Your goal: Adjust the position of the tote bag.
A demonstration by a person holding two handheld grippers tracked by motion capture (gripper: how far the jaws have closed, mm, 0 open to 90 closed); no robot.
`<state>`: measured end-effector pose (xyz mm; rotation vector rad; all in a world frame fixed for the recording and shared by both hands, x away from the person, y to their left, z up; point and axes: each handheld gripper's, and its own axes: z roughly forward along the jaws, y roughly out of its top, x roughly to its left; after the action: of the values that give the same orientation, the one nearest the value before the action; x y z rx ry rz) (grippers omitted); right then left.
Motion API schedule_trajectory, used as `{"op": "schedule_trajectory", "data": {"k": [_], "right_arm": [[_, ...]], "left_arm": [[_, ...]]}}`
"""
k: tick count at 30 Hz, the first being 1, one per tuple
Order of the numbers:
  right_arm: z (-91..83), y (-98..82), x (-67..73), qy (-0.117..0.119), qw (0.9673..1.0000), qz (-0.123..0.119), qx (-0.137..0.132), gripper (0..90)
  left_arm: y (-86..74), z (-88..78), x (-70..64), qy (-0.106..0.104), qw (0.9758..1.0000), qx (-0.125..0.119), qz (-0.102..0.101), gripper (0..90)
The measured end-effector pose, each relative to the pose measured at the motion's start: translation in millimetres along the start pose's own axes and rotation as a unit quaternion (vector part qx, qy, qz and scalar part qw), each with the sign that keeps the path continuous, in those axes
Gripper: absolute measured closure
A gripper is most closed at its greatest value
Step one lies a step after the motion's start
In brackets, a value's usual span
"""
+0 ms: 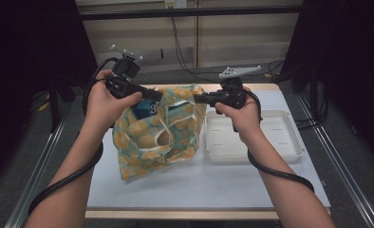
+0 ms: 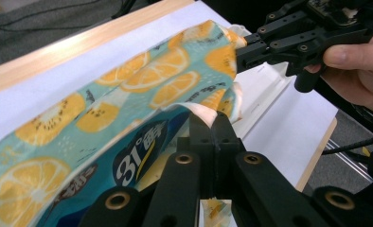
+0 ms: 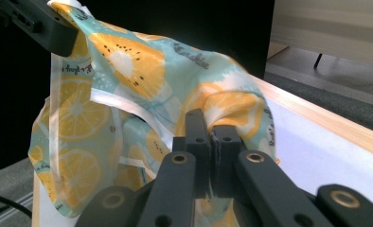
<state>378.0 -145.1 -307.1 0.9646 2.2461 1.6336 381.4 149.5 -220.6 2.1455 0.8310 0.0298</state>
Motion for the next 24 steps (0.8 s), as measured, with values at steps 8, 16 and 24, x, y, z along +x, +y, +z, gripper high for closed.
{"op": "schedule_trajectory", "data": {"k": [8, 16, 24], "right_arm": [[-2.2, 1.3, -1.7, -0.002, 1.0000, 0.002, -0.002, 90.0], [-2.8, 4.1, -5.5, -0.004, 0.9997, 0.016, -0.020, 90.0], [-5.5, 5.0, -11.0, -0.001, 0.9993, 0.027, -0.026, 90.0]], "left_arm": [[10.8, -2.4, 2.2, -0.005, 1.0000, -0.003, -0.005, 90.0], [25.6, -8.5, 9.1, 0.001, 0.9999, -0.006, -0.014, 90.0], [34.3, -5.4, 14.8, 0.001, 0.9997, -0.009, -0.021, 90.0]]}}
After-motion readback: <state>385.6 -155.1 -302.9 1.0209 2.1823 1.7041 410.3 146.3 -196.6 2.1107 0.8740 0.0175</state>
